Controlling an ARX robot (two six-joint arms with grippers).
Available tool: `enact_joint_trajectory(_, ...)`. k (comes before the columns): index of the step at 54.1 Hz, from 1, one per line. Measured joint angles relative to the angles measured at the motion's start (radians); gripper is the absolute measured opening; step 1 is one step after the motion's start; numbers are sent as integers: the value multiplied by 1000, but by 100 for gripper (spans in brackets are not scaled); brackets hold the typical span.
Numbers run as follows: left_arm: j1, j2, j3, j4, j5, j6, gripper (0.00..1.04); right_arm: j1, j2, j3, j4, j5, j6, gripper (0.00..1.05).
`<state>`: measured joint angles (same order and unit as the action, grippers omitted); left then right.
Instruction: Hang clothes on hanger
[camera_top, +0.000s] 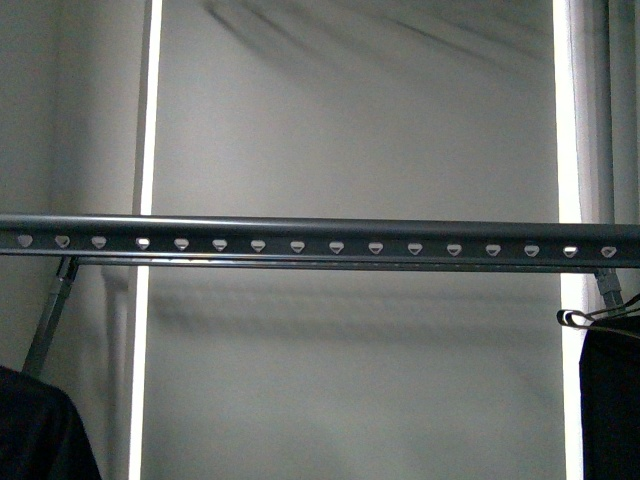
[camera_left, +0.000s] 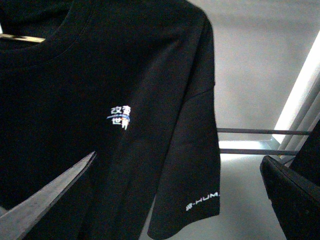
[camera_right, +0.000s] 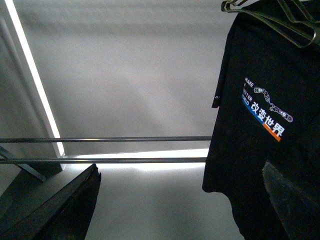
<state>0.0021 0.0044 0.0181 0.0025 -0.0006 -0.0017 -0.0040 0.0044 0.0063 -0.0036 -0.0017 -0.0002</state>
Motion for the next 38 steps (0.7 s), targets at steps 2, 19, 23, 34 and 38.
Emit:
enact_joint_trajectory(2, 0, 0, 0, 0, 0, 0, 98, 0, 0, 0, 0, 0, 0, 97)
enact_joint_trajectory(19, 8, 8, 2, -6, 30, 14, 98, 0, 0, 0, 0, 0, 0, 97)
enact_joint_trajectory(23, 26, 132, 32, 23, 134, 39, 98, 0, 0, 0, 0, 0, 0, 97)
enact_joint_trajectory(34, 17, 597, 267, 253, -124, -230, 98, 0, 0, 0, 0, 0, 0, 97)
enact_joint_trajectory(38, -6, 809, 426, 292, -223, -393, 98, 0, 0, 0, 0, 0, 0, 97)
